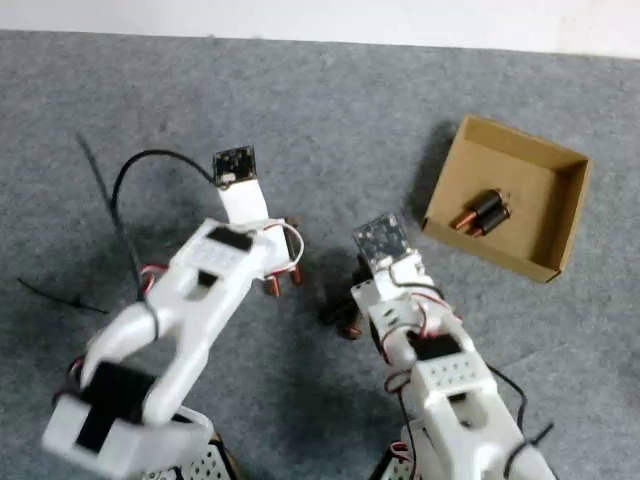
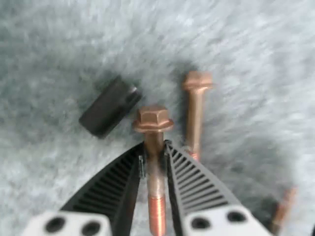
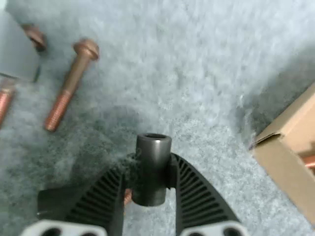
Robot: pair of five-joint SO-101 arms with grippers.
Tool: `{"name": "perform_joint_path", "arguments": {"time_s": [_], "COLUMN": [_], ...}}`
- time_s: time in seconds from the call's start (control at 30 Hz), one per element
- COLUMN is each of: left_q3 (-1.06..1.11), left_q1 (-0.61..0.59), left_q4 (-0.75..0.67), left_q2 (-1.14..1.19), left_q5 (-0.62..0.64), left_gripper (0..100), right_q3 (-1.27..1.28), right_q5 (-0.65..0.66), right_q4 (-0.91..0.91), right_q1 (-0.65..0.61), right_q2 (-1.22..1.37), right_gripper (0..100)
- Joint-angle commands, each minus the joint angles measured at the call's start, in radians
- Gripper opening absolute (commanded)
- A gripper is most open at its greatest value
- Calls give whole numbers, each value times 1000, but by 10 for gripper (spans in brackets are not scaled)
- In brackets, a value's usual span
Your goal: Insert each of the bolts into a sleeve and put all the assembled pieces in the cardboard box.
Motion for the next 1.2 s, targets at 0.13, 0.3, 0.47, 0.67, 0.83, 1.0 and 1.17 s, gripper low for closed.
{"name": "perform_joint_path", "arguments": {"time_s": [0.13, 0.3, 0.47, 0.67, 0.83, 1.0, 1.17], "left_q3": [401, 615, 776, 935, 944, 941, 941], "left_q1": [4, 4, 4, 12, 2, 8, 90], "left_q4": [-402, -577, -635, -638, -489, -399, -371], "left_q2": [-476, -730, -1013, -1363, -1638, -1690, -1679], "left_q5": [2, 2, 6, 12, 141, 149, 144], "left_gripper": [4, 5, 5, 5, 7, 7, 7], "right_q3": [240, 392, 380, 381, 381, 381, 375], "right_q5": [6, 8, 11, 110, 114, 114, 115], "right_q4": [-27, 116, 344, 360, 360, 357, 355], "right_q1": [-79, -127, -232, -331, -398, -400, -394], "right_q2": [-516, -817, -974, -918, -889, -889, -889], "right_gripper": [5, 5, 5, 5, 5, 5, 5]}}
